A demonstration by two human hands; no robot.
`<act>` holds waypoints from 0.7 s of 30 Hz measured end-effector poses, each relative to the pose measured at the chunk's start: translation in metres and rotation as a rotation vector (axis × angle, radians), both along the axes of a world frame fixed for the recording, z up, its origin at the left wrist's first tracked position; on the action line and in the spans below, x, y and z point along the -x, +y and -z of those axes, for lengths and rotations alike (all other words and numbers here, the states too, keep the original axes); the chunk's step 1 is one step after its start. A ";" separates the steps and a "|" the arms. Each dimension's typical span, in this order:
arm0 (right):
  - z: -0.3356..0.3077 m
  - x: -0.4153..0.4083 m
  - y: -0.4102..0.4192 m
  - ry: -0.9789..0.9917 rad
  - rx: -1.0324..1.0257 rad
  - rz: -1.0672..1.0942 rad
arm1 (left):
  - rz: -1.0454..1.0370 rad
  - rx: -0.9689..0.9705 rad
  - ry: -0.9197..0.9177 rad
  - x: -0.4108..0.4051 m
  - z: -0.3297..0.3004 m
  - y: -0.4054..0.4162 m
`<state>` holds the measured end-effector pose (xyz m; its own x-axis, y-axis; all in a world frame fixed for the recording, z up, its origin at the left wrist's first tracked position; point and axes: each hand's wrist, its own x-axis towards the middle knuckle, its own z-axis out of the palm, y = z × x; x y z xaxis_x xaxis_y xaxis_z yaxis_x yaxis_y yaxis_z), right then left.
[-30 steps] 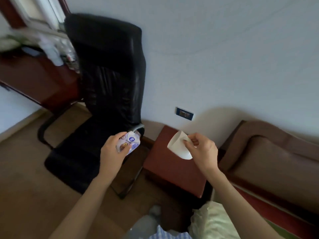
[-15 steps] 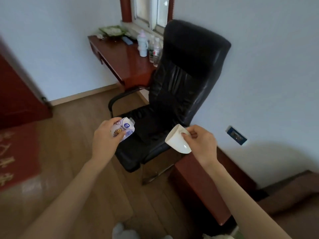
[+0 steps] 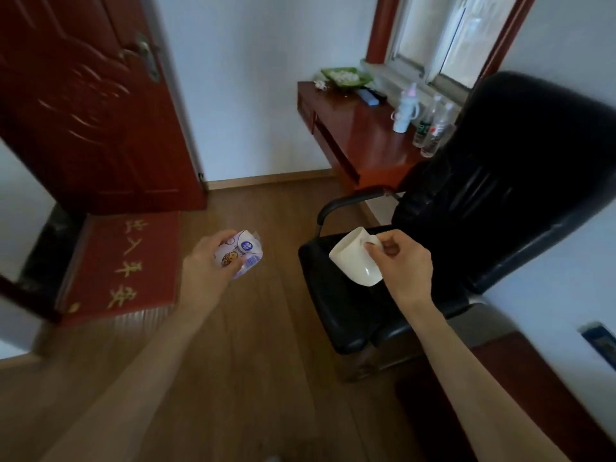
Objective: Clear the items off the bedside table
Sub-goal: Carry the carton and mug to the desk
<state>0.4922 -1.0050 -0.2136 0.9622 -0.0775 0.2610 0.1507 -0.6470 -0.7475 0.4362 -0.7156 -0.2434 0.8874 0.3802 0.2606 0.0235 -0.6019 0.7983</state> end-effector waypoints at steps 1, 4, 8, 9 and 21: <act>0.001 -0.004 0.015 0.005 -0.006 -0.004 | -0.006 0.000 0.007 0.000 0.002 0.015; 0.004 -0.018 0.053 0.009 -0.016 -0.024 | -0.022 0.018 0.015 -0.005 0.004 0.049; 0.011 -0.043 0.094 0.047 -0.053 -0.059 | -0.047 0.084 0.010 -0.023 0.014 0.085; 0.012 -0.051 0.103 0.056 -0.057 -0.067 | -0.052 0.112 0.010 -0.028 0.017 0.092; 0.034 -0.201 0.182 0.124 -0.105 -0.167 | -0.122 0.172 0.031 -0.162 0.032 0.156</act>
<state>0.6930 -0.8228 -0.2479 0.9882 0.0652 0.1385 0.1517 -0.5384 -0.8289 0.5980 -0.5596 -0.2752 0.8388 0.5217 0.1558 0.1140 -0.4480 0.8867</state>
